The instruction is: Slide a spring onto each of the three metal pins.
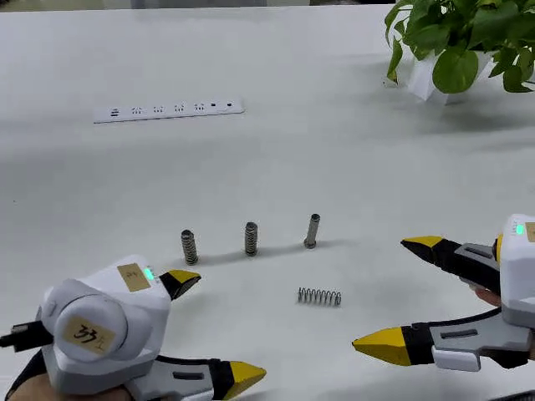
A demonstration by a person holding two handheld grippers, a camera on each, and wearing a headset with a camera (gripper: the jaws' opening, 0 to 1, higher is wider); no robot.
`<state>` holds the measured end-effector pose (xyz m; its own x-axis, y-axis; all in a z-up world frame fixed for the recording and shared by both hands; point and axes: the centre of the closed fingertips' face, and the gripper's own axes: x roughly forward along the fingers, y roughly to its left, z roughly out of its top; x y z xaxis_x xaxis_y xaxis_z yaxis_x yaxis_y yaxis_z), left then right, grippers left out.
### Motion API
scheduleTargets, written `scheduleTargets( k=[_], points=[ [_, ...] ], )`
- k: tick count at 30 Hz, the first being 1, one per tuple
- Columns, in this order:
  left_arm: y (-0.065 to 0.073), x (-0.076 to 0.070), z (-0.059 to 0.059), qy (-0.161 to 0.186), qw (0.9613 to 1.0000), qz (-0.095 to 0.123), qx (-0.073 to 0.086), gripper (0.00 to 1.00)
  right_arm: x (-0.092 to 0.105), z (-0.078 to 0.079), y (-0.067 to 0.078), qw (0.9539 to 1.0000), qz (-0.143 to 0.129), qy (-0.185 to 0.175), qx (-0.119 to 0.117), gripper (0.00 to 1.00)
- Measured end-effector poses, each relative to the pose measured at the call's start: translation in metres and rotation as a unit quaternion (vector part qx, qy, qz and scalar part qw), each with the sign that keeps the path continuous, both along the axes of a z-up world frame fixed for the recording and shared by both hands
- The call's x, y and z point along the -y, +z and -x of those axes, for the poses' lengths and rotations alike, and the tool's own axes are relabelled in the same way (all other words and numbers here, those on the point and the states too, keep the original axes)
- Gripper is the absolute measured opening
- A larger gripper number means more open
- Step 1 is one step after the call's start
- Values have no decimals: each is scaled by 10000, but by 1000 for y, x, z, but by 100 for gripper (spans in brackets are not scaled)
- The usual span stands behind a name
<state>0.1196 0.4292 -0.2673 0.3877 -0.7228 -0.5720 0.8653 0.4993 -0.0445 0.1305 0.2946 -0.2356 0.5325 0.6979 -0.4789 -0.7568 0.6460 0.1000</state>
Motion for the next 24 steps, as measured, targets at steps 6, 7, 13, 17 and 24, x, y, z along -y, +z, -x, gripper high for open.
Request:
scheduleTargets(
  k=[6, 7, 13, 17, 24],
  points=[
    [0, 15, -4, -255, 9996, -66, 98, 69, 0, 2, -2, 10000, -30, -52, 8, 98],
    [0, 18, -7, -254, 9996, -63, 75, 67, 0, 2, -2, 10000, -31, -54, -6, 98],
    [1, 32, -16, -450, 9989, -88, 64, 51, 0, 6, -2, 9999, -99, -58, -43, 94],
    [-4, 42, -21, -696, 9973, -237, 40, 50, 2, 5, 1, 9997, -199, -130, -29, 94],
    [-4, 59, -24, -1256, 9908, -488, 115, 45, 7, 3, 3, 9995, -249, -209, 26, 94]
  ],
)
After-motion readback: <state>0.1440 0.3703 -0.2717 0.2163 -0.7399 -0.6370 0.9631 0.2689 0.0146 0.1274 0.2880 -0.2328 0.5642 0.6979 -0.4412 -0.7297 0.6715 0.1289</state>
